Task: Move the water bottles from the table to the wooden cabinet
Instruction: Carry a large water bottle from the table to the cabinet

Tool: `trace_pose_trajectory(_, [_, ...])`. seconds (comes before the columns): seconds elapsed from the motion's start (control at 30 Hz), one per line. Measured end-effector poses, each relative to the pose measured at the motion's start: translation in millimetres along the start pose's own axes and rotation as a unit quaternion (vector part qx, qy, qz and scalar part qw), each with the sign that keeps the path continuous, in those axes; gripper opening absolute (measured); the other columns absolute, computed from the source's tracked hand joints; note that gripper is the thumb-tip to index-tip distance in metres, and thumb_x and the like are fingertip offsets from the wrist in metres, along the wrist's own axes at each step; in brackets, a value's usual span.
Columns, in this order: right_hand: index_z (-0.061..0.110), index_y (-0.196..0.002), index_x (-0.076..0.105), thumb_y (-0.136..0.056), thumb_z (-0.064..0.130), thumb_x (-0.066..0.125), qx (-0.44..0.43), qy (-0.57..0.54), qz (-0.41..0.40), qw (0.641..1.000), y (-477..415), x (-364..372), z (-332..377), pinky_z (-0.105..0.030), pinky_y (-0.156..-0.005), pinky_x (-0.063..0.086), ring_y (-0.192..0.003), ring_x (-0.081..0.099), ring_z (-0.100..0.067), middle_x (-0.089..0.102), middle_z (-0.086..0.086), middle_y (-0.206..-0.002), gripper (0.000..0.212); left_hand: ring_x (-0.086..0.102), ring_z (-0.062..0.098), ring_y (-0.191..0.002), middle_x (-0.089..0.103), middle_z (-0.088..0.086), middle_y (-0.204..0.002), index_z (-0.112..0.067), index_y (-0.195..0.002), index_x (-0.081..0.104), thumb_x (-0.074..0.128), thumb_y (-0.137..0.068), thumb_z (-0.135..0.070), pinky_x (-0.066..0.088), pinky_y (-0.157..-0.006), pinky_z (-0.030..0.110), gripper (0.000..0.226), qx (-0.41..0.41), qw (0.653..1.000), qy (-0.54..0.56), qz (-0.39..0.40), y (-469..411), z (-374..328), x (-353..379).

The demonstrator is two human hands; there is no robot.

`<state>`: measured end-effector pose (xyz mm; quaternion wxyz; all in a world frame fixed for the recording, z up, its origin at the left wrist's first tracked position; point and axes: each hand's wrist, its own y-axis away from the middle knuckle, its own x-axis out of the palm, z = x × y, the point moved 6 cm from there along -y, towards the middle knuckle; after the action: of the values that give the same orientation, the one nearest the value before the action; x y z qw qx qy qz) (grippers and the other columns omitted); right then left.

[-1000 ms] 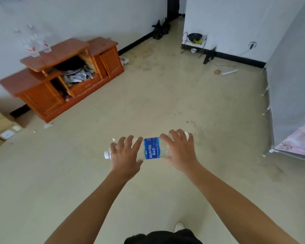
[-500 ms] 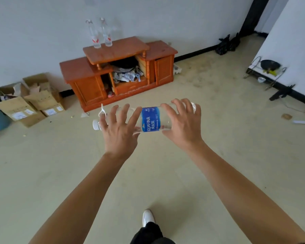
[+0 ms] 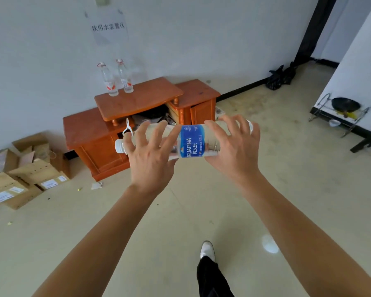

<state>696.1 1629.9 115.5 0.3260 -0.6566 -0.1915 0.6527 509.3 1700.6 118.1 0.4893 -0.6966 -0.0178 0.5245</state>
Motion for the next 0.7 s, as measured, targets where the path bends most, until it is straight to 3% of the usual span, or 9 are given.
trace_pose_trajectory(0.27, [0.025,-0.136,0.054,-0.068,0.056,0.087,0.000,-0.070,0.039,0.997,-157,163,-60,-0.054,-0.098,0.044,-0.129,0.052,-0.028,0.059,-0.006,-0.133,0.082,0.040,0.038,-0.134,0.049,0.005,-0.142,-0.031,-0.141,0.047,0.093,-0.065,-0.041,0.030,-0.104,0.067,0.089,0.001,0.998,-0.027,0.056,-145,61,149])
trace_pose_trajectory(0.7, [0.031,-0.133,0.053,-0.063,0.063,0.087,-0.116,-0.099,0.096,0.984,-411,414,7,-0.054,-0.097,0.043,-0.128,0.050,-0.027,0.057,-0.002,-0.133,0.084,0.042,0.038,-0.134,0.053,0.004,-0.141,-0.030,-0.140,0.048,0.095,-0.062,-0.030,0.028,-0.105,0.067,0.091,-0.111,0.989,-0.081,0.062,-290,279,335])
